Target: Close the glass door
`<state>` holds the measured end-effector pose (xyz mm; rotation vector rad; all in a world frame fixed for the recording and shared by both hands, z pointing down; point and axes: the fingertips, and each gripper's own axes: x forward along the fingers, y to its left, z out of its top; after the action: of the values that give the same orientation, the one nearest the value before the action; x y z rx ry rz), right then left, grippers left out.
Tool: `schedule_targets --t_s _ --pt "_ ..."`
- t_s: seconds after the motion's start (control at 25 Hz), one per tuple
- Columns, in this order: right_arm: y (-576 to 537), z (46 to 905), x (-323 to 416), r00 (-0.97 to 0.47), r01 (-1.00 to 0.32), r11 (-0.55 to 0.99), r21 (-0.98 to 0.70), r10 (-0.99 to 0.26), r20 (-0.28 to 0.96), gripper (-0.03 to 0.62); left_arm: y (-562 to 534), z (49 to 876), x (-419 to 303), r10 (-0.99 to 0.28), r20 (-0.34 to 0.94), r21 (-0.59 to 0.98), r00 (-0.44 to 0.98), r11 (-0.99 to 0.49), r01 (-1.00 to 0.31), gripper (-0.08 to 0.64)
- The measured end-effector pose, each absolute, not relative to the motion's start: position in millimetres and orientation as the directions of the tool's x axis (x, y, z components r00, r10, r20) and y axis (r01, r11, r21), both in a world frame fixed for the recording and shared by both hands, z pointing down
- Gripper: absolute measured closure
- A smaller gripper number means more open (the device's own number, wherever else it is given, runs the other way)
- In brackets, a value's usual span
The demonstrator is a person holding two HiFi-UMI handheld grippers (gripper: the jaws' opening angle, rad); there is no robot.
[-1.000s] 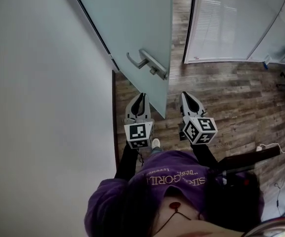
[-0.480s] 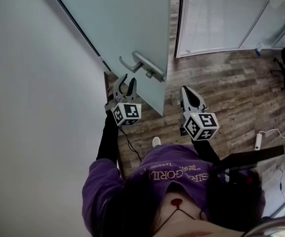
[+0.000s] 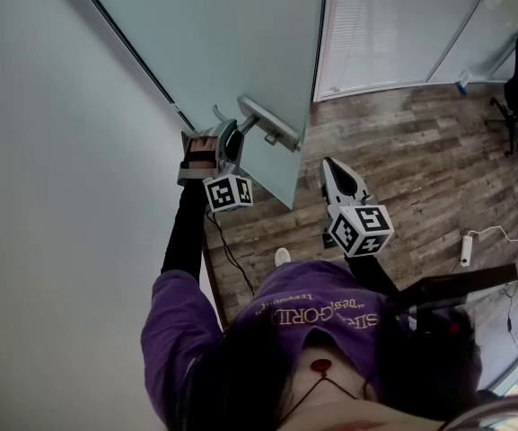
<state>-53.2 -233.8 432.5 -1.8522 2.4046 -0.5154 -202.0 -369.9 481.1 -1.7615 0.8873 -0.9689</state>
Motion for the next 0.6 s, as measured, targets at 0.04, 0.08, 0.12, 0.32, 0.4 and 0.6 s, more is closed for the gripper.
schedule_targets --t_s 0.04,0.08,0.12,0.32,0.4,0.6 --pt "-235 433 -55 -0.277 -0.928 0.222 -0.298 -0.949 0.154 0.606 -372 482 -201 -0.873 0.23 -0.937 0.429 -0.318 -0.144 0.426" --pt "-236 433 -58 -0.279 -0.928 0.225 -0.297 -0.948 0.154 0.607 -373 482 -201 -0.876 0.229 -0.939 0.424 -0.314 -0.142 0.426" --pt "-236 433 -60 -0.281 -0.928 0.227 -0.295 -0.947 0.155 0.606 -373 482 -201 -0.879 0.23 -0.938 0.419 -0.315 -0.146 0.426" --pt "-239 437 -70 -0.285 -0.93 0.232 -0.284 -0.944 0.163 0.606 -376 485 -200 -0.898 0.205 -0.95 0.388 -0.278 -0.14 0.428" --pt "-239 439 -73 -0.284 -0.932 0.231 -0.281 -0.944 0.165 0.607 -378 487 -199 -0.903 0.204 -0.955 0.379 -0.268 -0.126 0.43" --pt "-242 437 -82 -0.277 -0.936 0.228 -0.269 -0.947 0.16 0.606 -382 487 -197 -0.896 0.232 -0.951 0.378 -0.291 -0.105 0.43"
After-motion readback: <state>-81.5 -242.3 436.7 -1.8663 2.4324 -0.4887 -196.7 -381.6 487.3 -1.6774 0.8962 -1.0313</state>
